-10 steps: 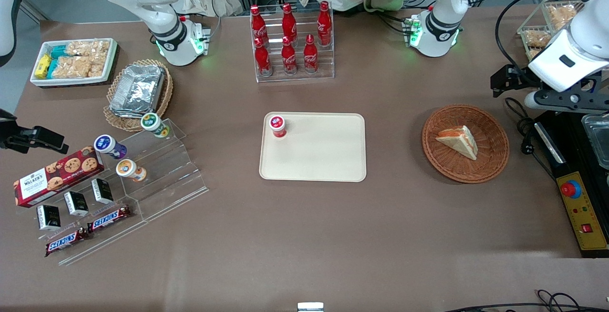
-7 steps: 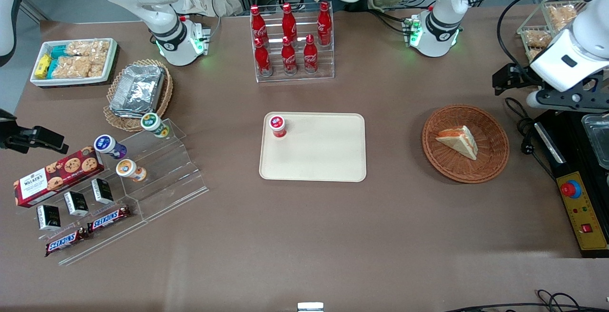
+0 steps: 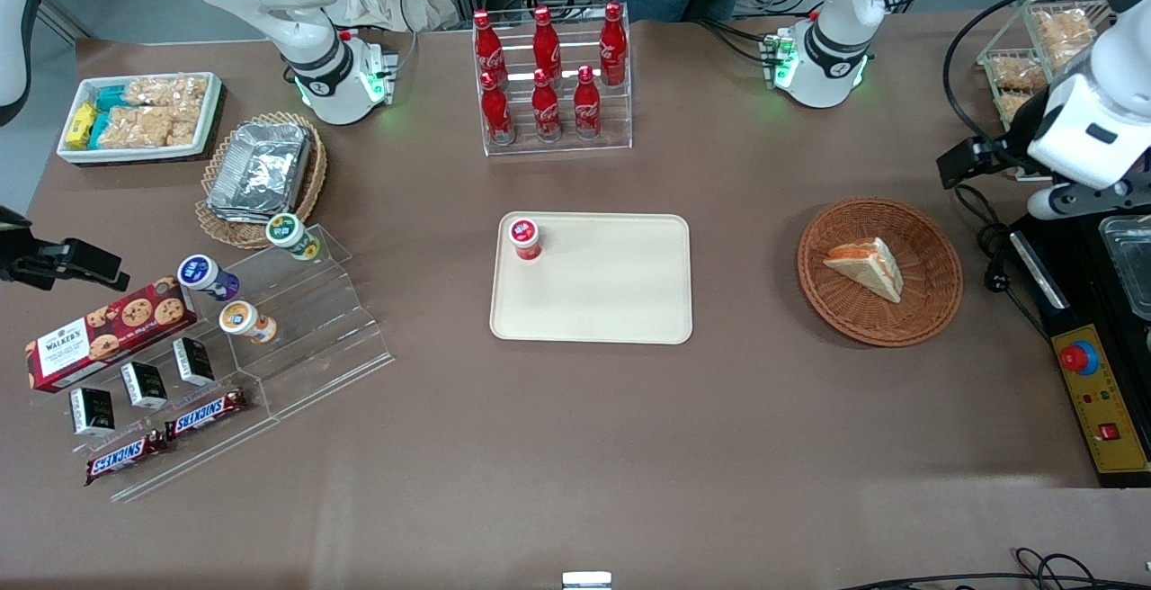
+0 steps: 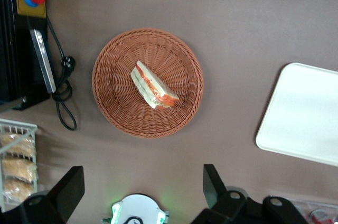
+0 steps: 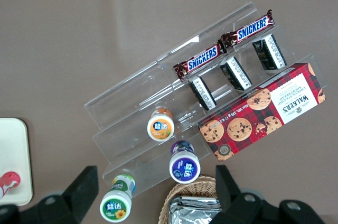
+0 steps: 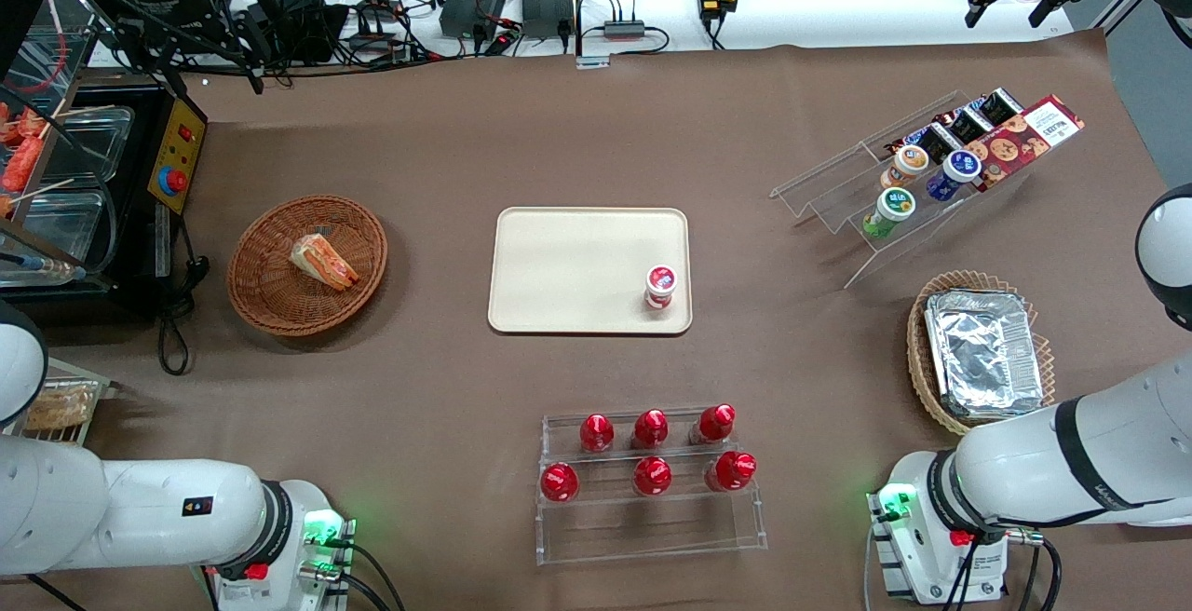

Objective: Place sandwich from basket to tray
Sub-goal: 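Move the left gripper over the sandwich in the wicker basket, then lower the left gripper and grasp the wrapped sandwich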

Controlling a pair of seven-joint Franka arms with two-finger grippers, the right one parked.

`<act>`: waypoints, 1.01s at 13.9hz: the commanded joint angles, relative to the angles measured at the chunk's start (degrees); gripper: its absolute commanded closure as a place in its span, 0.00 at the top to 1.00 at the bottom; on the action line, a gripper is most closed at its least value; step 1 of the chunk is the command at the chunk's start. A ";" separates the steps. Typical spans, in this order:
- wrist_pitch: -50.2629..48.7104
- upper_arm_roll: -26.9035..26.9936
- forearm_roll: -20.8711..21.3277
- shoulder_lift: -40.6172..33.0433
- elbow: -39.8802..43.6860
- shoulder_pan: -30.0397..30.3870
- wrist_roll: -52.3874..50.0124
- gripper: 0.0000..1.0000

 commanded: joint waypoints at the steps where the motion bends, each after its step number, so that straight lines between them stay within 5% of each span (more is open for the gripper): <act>1: 6.22 -0.21 -0.02 -0.77 -6.99 0.21 -6.95 1.00; 9: 36.80 -0.12 0.77 0.36 -33.28 0.21 -21.47 1.00; 14: 42.97 -0.12 3.48 7.30 -34.97 0.21 -28.94 1.00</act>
